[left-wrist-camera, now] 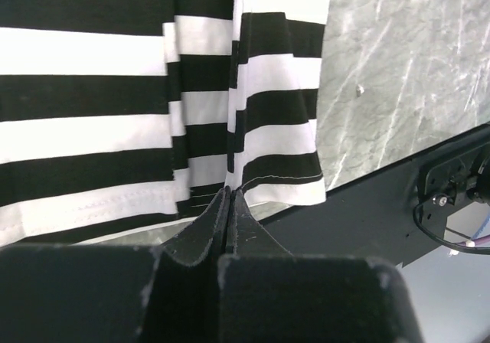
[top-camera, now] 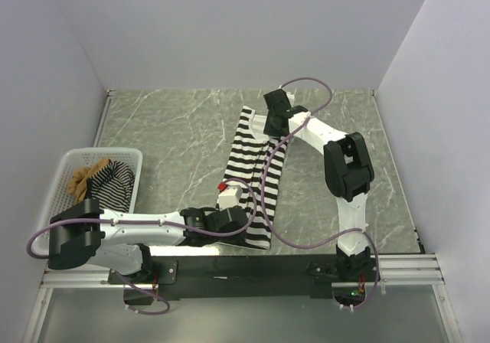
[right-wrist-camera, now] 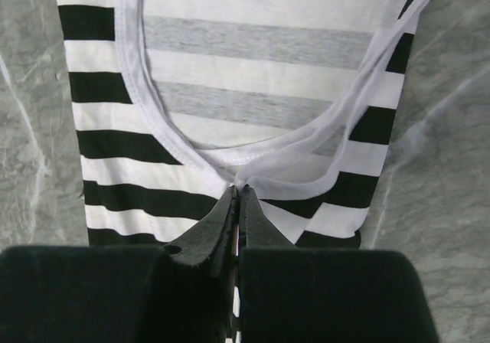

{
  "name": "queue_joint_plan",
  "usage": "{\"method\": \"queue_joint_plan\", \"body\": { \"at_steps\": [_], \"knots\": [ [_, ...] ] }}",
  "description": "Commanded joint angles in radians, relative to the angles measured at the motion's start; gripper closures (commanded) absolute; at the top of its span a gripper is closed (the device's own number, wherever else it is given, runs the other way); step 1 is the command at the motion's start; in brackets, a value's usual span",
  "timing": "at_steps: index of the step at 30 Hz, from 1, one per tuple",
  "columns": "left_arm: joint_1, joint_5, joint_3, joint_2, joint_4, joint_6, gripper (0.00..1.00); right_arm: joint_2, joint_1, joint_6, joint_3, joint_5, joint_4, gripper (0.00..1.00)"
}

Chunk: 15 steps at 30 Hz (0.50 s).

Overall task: Fold and stack the tank tops
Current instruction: Fold the tank top

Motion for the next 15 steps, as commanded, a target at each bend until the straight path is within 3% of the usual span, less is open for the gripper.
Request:
{"method": "queue_joint_plan", "body": {
  "at_steps": [1, 15],
  "knots": [
    [0.009, -0.006, -0.022, -0.031, -0.004, -0.037, 0.99, 0.021, 0.012, 0.004, 0.067, 0.048, -0.004, 1.0],
    [0.018, 0.01, -0.03, -0.011, 0.005, -0.034, 0.99, 0.049, 0.02, -0.008, 0.073, 0.019, 0.038, 1.0]
  ]
}}
